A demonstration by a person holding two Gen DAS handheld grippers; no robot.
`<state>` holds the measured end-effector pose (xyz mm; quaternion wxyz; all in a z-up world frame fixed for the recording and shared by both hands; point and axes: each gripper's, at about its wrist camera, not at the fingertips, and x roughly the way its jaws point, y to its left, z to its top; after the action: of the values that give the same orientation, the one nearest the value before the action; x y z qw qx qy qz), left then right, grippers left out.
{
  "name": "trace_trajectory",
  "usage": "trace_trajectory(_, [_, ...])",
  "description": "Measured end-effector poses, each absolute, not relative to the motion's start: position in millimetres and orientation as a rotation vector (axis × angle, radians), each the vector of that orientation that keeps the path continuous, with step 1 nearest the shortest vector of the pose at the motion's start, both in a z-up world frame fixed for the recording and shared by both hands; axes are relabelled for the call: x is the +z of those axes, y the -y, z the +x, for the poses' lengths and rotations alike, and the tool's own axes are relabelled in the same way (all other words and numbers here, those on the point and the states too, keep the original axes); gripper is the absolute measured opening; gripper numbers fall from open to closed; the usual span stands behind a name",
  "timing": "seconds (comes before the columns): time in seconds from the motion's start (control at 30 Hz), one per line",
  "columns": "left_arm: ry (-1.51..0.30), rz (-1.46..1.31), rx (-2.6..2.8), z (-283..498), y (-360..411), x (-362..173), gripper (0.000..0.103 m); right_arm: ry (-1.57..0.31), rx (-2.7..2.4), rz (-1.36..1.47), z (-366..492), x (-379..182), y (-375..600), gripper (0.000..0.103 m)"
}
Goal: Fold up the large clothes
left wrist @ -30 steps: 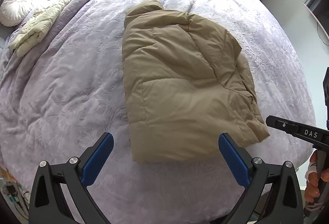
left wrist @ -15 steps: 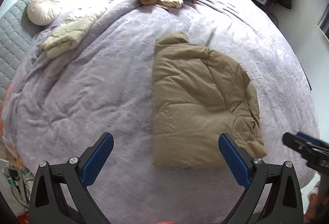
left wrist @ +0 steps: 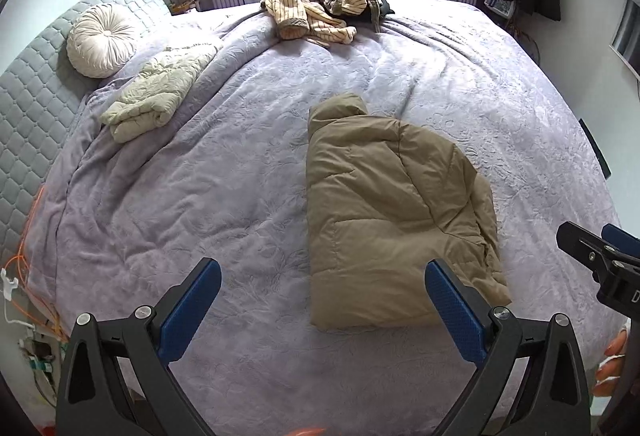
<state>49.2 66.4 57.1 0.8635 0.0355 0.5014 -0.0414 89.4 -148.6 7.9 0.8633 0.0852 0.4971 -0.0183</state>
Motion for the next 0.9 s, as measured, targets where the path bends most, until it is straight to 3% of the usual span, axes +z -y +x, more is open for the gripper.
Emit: trace_trajectory(0.9, [-1.054,0.041,-0.087,52,-69,64,0.102,-1.055,-0.095,0.166,89,18,146,0.103])
